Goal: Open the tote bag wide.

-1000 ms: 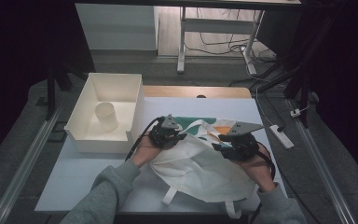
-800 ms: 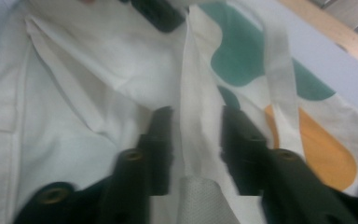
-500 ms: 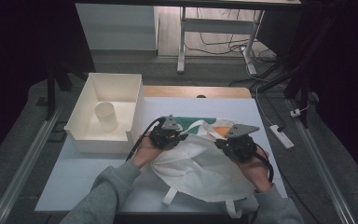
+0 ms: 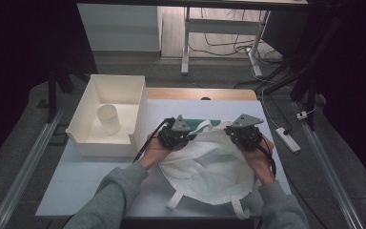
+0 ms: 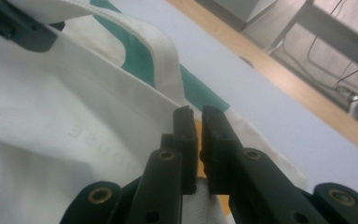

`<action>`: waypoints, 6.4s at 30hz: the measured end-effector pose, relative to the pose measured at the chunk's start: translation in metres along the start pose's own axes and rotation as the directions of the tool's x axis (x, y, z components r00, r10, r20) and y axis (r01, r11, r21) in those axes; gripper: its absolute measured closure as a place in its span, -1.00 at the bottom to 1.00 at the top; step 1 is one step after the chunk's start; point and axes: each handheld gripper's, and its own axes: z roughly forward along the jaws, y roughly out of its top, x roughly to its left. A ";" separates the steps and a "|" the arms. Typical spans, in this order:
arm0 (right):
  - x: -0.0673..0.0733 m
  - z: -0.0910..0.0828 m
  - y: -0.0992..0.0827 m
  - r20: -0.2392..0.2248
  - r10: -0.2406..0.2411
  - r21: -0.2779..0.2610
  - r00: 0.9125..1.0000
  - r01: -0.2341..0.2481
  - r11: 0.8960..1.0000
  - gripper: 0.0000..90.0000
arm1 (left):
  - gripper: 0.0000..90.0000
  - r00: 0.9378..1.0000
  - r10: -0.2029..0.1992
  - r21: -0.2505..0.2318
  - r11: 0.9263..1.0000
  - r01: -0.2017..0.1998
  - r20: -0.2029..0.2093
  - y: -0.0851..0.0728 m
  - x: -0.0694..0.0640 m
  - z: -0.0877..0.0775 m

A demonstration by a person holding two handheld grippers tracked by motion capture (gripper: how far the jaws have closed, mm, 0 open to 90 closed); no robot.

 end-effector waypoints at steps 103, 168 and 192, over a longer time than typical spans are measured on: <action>0.026 -0.020 0.006 -0.215 0.093 -0.095 0.972 -0.116 0.989 0.15 | 0.71 0.988 0.031 0.270 0.960 -0.071 0.151 0.000 -0.021 0.040; 0.120 -0.003 -0.008 -0.412 -0.083 0.106 0.907 0.138 0.985 0.99 | 0.94 0.999 -0.036 0.073 0.997 0.035 0.012 0.004 0.003 0.011; 0.169 -0.008 -0.017 -0.451 -0.157 0.062 0.879 0.207 0.976 0.99 | 0.94 0.994 -0.105 0.057 0.993 0.107 -0.043 -0.003 0.024 0.013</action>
